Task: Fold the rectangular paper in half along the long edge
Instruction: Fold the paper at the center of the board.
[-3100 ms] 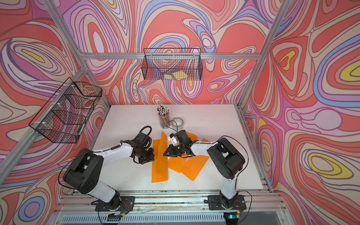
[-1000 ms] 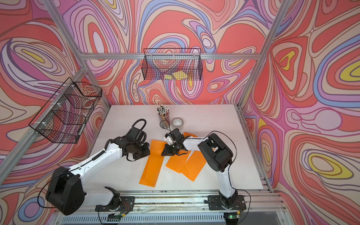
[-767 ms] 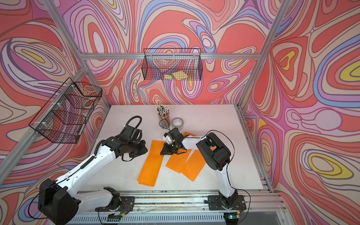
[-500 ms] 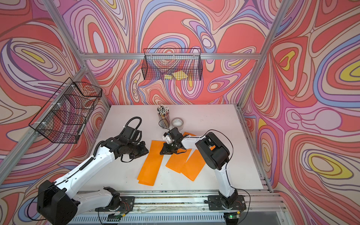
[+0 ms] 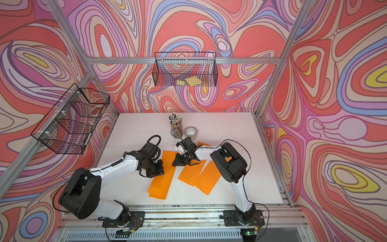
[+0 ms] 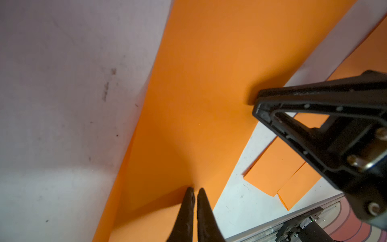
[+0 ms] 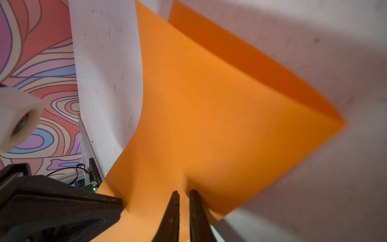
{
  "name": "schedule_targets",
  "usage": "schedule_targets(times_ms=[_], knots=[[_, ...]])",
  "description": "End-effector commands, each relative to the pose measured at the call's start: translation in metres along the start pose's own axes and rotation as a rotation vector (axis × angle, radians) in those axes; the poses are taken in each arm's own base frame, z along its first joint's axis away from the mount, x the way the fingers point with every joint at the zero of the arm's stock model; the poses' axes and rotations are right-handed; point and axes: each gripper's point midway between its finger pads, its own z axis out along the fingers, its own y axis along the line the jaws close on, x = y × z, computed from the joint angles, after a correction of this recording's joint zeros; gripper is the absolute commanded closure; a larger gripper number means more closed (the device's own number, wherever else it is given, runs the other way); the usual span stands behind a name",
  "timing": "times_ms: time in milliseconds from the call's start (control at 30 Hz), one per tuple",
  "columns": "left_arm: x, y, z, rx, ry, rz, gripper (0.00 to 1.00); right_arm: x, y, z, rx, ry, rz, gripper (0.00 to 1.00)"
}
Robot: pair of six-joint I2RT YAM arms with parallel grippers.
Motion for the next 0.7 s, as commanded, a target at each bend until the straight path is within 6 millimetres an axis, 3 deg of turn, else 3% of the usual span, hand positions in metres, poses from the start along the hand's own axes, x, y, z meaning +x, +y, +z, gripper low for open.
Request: schedule_targets(times_ms=[0, 167, 367, 467, 667], knots=[[-0.002, 0.009, 0.013, -0.039, 0.001, -0.002, 0.93, -0.003, 0.004, -0.007, 0.007, -0.014, -0.002, 0.86], [0.002, 0.021, 0.025, -0.082, 0.028, -0.010, 0.96, -0.002, 0.006, -0.010, 0.015, -0.013, -0.013, 0.86], [0.001, 0.025, 0.024, -0.097, 0.017, -0.006, 0.96, -0.002, 0.010, -0.017, 0.019, -0.023, -0.023, 0.86], [0.002, 0.026, 0.024, -0.099, 0.020, -0.005, 0.96, -0.006, 0.026, -0.034, 0.003, -0.063, -0.045, 0.84], [0.005, 0.030, 0.031, -0.099, 0.033, -0.016, 0.96, -0.011, 0.060, -0.083, -0.022, -0.195, -0.054, 0.71]])
